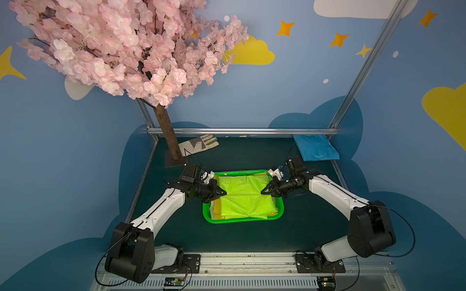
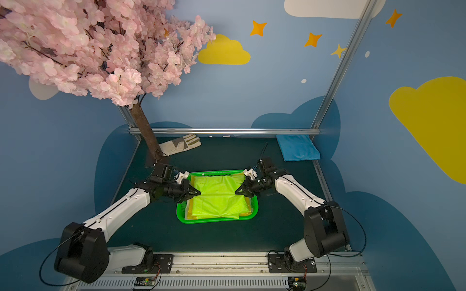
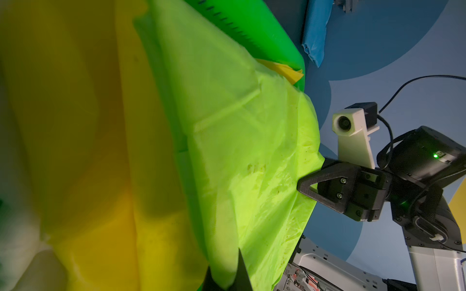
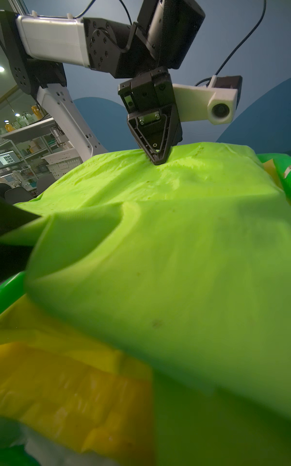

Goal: Put the folded raincoat in the basket
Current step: Place the raincoat in the basket.

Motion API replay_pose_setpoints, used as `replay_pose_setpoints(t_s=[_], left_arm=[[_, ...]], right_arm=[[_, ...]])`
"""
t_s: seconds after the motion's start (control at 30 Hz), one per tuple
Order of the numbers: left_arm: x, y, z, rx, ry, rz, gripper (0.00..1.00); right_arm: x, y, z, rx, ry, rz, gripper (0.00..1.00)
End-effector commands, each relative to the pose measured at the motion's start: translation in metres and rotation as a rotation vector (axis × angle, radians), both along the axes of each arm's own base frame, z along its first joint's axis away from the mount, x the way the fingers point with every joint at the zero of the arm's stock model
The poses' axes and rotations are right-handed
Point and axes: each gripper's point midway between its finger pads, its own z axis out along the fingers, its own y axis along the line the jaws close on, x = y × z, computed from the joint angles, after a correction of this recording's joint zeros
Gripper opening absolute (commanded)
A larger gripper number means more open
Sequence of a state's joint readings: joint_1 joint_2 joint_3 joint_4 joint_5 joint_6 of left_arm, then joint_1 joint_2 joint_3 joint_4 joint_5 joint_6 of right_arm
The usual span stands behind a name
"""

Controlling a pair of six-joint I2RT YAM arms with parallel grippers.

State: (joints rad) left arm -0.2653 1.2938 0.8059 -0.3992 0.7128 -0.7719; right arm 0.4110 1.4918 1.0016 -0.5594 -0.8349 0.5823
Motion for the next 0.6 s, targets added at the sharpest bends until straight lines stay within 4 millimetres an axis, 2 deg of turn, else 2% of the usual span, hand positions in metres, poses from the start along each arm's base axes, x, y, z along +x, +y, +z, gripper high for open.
replay_pose_setpoints(t_s=[0.0,0.27,0.57], left_arm=[[0.009,0.007,0.001,0.034,-0.065,0.034,0.06],[0.007,0.006,-0.004,0.028,-0.059,0.032,0.10],[-0.009,-0.010,0.043,-0.114,-0.087,-0.019,0.27]], right_arm=[[0.006,-0.004,0.002,-0.022,-0.079,-0.013,0.08],[0.004,-0.007,-0.005,-0.061,-0.090,-0.012,0.08],[0.012,-0.007,-0.010,-0.041,-0.032,-0.010,0.08]])
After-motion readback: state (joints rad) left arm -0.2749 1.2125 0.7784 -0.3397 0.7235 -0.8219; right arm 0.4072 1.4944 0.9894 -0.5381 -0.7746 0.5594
